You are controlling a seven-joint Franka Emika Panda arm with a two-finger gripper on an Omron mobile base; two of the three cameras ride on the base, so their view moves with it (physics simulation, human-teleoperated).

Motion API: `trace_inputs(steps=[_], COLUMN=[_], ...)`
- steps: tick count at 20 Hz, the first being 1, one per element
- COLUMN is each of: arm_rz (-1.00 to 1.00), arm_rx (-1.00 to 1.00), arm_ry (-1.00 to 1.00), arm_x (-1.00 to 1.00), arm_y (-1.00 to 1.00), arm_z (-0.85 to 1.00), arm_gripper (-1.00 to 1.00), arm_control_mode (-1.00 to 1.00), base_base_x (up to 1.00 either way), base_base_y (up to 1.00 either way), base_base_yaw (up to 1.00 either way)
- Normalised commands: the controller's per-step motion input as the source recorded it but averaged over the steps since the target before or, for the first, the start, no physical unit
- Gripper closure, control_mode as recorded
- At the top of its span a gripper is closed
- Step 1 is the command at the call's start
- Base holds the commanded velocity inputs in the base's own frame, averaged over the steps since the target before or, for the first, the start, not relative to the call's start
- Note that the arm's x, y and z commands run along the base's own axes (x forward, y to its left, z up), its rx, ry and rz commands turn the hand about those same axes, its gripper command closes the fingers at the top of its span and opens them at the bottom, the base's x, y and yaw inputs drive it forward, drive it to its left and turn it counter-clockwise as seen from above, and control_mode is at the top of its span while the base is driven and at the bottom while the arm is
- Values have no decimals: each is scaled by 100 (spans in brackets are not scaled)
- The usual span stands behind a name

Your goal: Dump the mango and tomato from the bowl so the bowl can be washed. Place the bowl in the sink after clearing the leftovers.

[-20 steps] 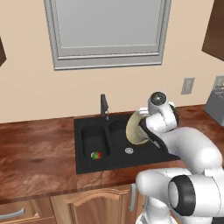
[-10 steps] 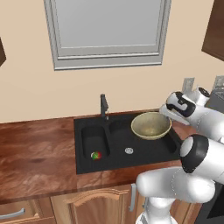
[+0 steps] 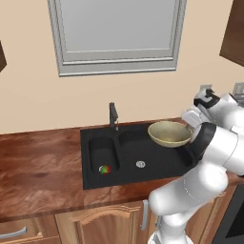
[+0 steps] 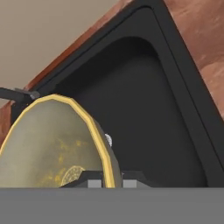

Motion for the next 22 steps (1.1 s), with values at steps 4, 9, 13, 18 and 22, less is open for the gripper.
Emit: trace_inputs(steps=[4, 9, 13, 18, 22], arm_rz=[0, 0, 0, 0, 0], arm_rx=[-1, -1, -1, -6, -4], arm_ry=[0, 0, 0, 0, 0], arm_x=[0, 0, 0, 0, 14], arm_y=[12, 12, 17, 15, 10], arm_z=[-42, -31, -24, -37, -9], arm_gripper=[100, 100, 100, 100, 100], arm_control_mode=[-100, -100, -100, -100, -100], base_base_x=[0, 0, 0, 0, 0], base_base_y=[0, 0, 0, 0, 0], base_base_yaw=[0, 0, 0, 0, 0])
